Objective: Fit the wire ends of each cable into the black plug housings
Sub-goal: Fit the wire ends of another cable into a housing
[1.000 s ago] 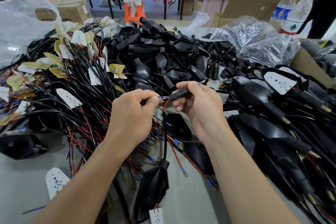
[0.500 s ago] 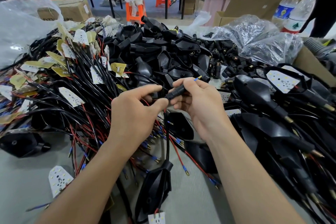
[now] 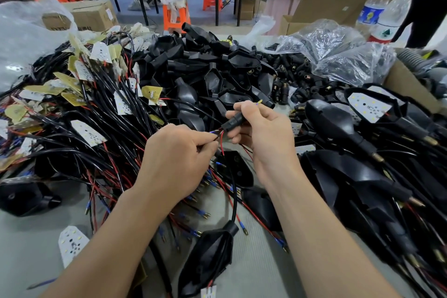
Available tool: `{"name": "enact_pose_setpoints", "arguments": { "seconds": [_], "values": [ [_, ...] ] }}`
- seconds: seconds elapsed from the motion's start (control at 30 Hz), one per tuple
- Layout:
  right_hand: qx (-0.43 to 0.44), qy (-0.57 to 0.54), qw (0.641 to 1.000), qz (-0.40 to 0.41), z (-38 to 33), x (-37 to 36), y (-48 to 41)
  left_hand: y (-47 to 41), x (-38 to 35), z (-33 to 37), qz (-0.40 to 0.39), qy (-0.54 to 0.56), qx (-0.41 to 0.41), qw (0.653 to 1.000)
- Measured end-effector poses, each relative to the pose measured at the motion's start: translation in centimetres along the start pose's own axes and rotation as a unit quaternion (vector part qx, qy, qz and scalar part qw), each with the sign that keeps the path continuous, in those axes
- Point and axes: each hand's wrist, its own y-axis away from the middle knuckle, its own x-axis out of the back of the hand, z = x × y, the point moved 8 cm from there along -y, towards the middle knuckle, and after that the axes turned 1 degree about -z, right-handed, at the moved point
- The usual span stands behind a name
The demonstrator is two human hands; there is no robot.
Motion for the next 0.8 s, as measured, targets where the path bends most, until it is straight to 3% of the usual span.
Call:
{"name": "enact_pose_setpoints", "arguments": {
  "seconds": [0.17,0.33,0.47,0.57,0.63,0.8],
  "values": [
    [-0.012,0.011,1.0,-0.021,0.5,-0.4,0.0,0.2,-0.9,0.1,-0.023,-0.061,-0.012,0.998],
    [-0.026,0.024,0.999,-0.028,0.6,0.0,-0.3,0.1,-1.0,-2.8,-0.022,0.091,0.109,0.99],
    [-0.014,0.039,0.999,-0.033,0.8,-0.3,-0.2,0.1,-1.1,-1.7,-0.019,-0.01,0.05,0.999],
    [-0.005,0.066,0.997,-0.051,1.1,-0.8,-0.2,0.3,-0.6,-1.0,0.01,-0.017,0.014,1.0],
    [-0.011,0.059,0.996,-0.063,1.1,-0.8,-0.2,0.3,-0.2,-1.1,0.025,0.025,0.024,0.999],
    [-0.019,0.015,0.999,-0.041,0.6,0.2,-0.7,-0.1,-0.5,-2.9,0.013,0.153,0.136,0.979]
  ]
}}
